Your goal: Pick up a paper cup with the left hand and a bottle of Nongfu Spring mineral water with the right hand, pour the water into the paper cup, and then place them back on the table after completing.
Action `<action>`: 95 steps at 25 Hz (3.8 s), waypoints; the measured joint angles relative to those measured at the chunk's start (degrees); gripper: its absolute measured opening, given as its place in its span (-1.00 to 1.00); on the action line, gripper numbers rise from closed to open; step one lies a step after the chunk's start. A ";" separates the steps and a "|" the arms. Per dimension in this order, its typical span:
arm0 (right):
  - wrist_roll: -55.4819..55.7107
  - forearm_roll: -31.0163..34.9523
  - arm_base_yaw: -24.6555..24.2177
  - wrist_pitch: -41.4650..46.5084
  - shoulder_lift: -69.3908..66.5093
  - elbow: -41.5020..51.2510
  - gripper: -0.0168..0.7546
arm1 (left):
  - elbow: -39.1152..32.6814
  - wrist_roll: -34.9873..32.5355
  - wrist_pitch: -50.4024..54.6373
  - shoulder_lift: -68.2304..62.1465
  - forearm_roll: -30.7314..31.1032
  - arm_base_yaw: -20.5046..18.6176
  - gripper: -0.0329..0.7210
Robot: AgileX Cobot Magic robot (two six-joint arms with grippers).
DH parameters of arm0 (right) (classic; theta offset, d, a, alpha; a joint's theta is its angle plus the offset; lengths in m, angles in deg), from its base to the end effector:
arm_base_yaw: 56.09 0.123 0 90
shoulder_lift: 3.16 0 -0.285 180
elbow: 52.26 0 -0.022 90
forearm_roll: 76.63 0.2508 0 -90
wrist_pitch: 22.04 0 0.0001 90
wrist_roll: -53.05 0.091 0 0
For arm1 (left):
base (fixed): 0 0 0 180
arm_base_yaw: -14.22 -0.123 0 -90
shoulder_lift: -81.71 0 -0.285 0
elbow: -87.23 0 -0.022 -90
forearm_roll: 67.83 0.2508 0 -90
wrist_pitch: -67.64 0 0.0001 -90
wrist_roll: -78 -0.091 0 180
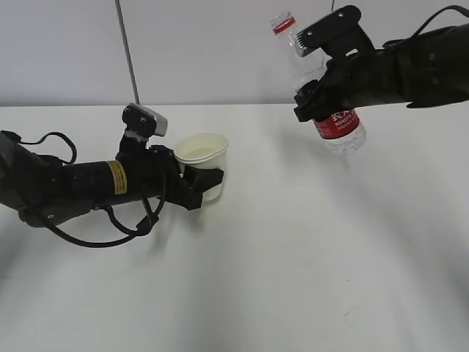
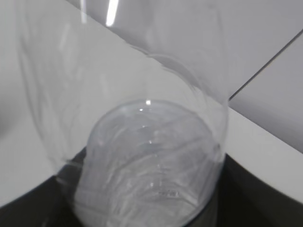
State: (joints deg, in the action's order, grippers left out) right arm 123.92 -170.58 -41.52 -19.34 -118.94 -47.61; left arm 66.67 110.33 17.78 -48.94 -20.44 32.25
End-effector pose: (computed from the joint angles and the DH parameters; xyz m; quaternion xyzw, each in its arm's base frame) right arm 0.4171 0.1039 0.2258 -0.2687 0.8242 -0.0573 0.4951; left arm 0.3600 -0.1710 0.1012 0.3039 0.7520 -0.3134 0.4939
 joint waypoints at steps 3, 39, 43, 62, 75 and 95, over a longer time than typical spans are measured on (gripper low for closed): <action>1.63 0.00 -1.43 -2.29 0.00 0.00 0.20 | 0.00 0.00 0.69 0.00 -0.02 -1.04 0.14; 4.87 -0.86 -6.63 -11.61 0.00 0.00 0.20 | 0.00 -12.74 0.35 -3.39 -14.57 -7.95 0.14; 4.87 -0.89 -6.63 -11.65 0.00 0.00 0.20 | 0.00 -13.44 -1.34 -4.39 -16.52 -7.95 0.14; 5.25 -1.03 -6.63 -11.87 0.00 0.00 0.20 | 0.05 -14.03 -3.37 -6.31 -17.85 -8.00 0.41; 5.71 -1.03 -6.63 -11.87 0.00 0.00 0.20 | -2.06 -14.03 -4.89 -4.64 -19.34 -8.00 0.58; 6.05 -0.20 -6.91 -11.87 0.13 0.00 0.20 | -12.59 -14.03 -8.84 0.74 -21.80 -8.00 0.58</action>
State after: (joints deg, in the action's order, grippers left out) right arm 129.98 -170.78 -48.42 -31.21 -118.81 -47.61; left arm 54.07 96.30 8.95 -48.19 -42.25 24.26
